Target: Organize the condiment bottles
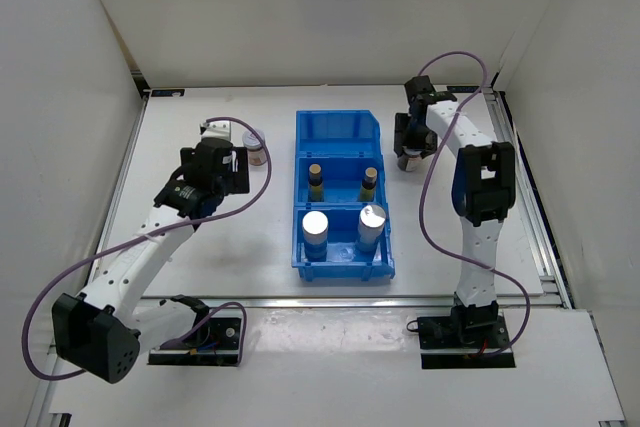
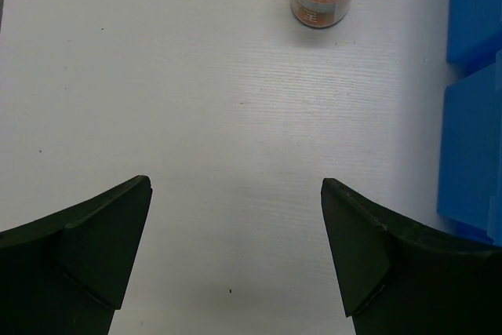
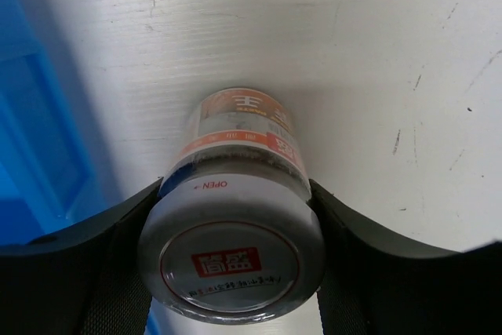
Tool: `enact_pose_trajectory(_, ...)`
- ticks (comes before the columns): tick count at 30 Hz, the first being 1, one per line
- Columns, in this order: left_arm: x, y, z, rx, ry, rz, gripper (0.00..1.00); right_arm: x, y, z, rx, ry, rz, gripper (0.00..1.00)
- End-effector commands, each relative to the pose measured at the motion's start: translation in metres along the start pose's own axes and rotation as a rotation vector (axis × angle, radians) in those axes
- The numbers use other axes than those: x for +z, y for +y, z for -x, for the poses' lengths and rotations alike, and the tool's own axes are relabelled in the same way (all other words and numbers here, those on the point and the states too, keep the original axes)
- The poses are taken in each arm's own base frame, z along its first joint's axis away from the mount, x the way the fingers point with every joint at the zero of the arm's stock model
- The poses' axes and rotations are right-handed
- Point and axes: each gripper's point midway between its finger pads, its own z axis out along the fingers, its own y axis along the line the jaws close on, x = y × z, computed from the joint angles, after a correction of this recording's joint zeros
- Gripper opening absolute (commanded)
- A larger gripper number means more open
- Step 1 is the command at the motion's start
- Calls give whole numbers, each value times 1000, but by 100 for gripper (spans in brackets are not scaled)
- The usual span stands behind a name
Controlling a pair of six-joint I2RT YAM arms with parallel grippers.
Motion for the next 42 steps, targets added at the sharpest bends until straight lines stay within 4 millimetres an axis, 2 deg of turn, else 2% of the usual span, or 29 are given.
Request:
enact_pose_trajectory(1,-2,-3,11,-19,-36,-26,100,-57,6,43,-12,-187,-4,24)
enact_pose_trajectory(2,-2,-5,11,-19,-34,-36,100,-74,8,48,-24,-226,-8,19)
enact_pose_trajectory(3,-3,-6,11,-28,-34,-37,100,-82,10,50,-39,-245,-11,14)
enact_pose_trajectory(6,-4,-6,15,-32,-42,-38,100,-116,29,63,-110,-338,-2,6)
enact_pose_trajectory(7,-2,-6,13,-28,-34,-37,100,-120,32,65,-125,-352,-11,6)
enact_pose_trajectory(8,-2,-6,13,-28,-34,-37,100,-135,45,70,-149,-389,10,6)
enact_pose_trajectory(12,-2,-6,13,-28,-34,-37,100,-154,79,79,-223,-460,67,6)
enact_pose_trajectory(14,-3,-7,17,-32,-42,-38,100,-146,97,78,-261,-456,89,7)
enact_pose_trajectory(15,-3,-7,17,-32,-42,-38,100,-152,109,83,-280,-480,125,8)
enact_pose_trajectory(19,0,-8,15,-23,-24,-35,100,-123,122,86,-304,-441,144,11)
enact_pose_trajectory(20,0,-8,15,-23,-24,-35,100,-123,130,87,-312,-446,160,12)
enact_pose_trajectory(24,4,-8,12,-6,-7,-31,100,-106,140,90,-321,-427,185,16)
enact_pose_trajectory(27,3,-6,11,-2,-1,-19,100,-78,143,81,-333,-368,179,16)
enact_pose_trajectory(28,3,-4,11,-2,-2,-10,100,-81,144,83,-332,-376,181,16)
enact_pose_trajectory(30,1,-4,13,-6,-12,-12,100,-68,148,79,-338,-352,191,17)
enact_pose_trajectory(33,3,-4,11,7,-4,-10,100,-58,153,76,-346,-331,214,24)
enact_pose_trajectory(37,7,-5,8,17,16,-6,100,-52,155,68,-353,-298,229,43)
enact_pose_trajectory(38,7,-3,9,17,15,3,100,-55,156,70,-352,-307,231,54)
enact_pose_trajectory(39,7,-3,9,17,15,3,100,-54,155,68,-353,-298,229,60)
enact_pose_trajectory(40,7,-3,9,17,15,3,100,-61,155,70,-352,-305,231,67)
enact_pose_trajectory(41,7,-2,9,17,13,13,100,-69,151,74,-347,-325,216,78)
enact_pose_trajectory(42,7,-2,9,17,13,13,100,-77,148,77,-343,-337,203,83)
